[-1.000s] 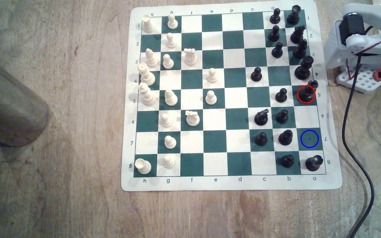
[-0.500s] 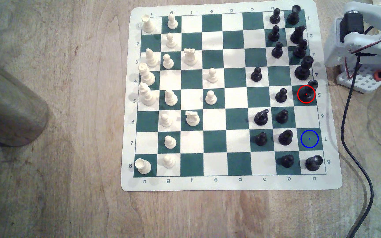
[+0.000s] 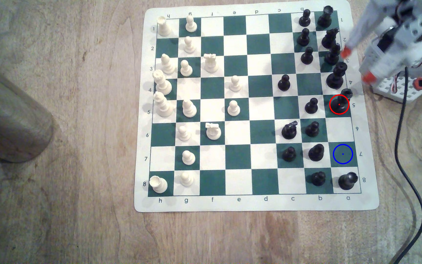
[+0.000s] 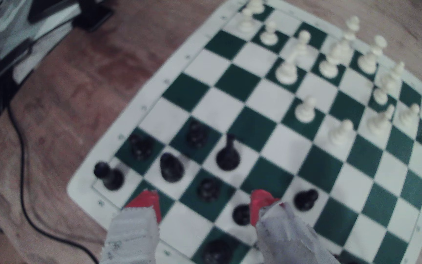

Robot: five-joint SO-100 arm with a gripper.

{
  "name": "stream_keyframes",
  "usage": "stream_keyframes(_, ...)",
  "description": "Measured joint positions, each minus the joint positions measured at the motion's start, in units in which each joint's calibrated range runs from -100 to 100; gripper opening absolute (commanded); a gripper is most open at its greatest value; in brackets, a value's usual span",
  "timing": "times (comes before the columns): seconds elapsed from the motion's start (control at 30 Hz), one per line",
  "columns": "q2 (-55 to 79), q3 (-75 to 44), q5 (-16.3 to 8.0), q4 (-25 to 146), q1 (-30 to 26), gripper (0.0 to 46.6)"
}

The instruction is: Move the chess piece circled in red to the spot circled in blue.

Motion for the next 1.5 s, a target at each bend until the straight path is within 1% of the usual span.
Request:
stream_keyframes(0.1, 2.6, 5.87, 0.68, 0.0, -1.77, 19.9)
stream_keyframes(0.17, 3.6, 7.86, 1.07, 0.0, -1.92, 19.4)
stream_keyframes(0.27, 5.11, 11.03, 1.86, 0.0, -0.88, 17.1)
stream_keyframes(0.33, 6.12, 12.29, 1.9, 0.0, -0.15, 15.6)
stream_keyframes(0.37, 6.62, 12.83, 2.0, 0.0, -0.07, 13.9)
stream_keyframes(0.47, 8.04, 13.83, 1.95, 0.0, -0.07, 13.2)
stream_keyframes(0.57, 8.55, 15.18, 1.95, 0.0, -0.07, 13.2)
stream_keyframes(0.73, 8.46, 17.35, 2.0, 1.35, -0.96, 15.0)
stream_keyframes(0.9, 7.54, 18.08, 1.22, 4.3, -2.36, 15.6)
stream_keyframes(1.07, 7.54, 20.15, 1.03, 5.02, -2.51, 15.2)
stream_keyframes(1.13, 7.54, 20.24, 1.03, 4.94, -2.51, 14.5)
stream_keyframes(1.23, 8.04, 20.97, 1.03, 4.14, -2.51, 12.2)
stream_keyframes(1.5, 13.99, 21.15, 0.73, 1.51, -2.43, 12.7)
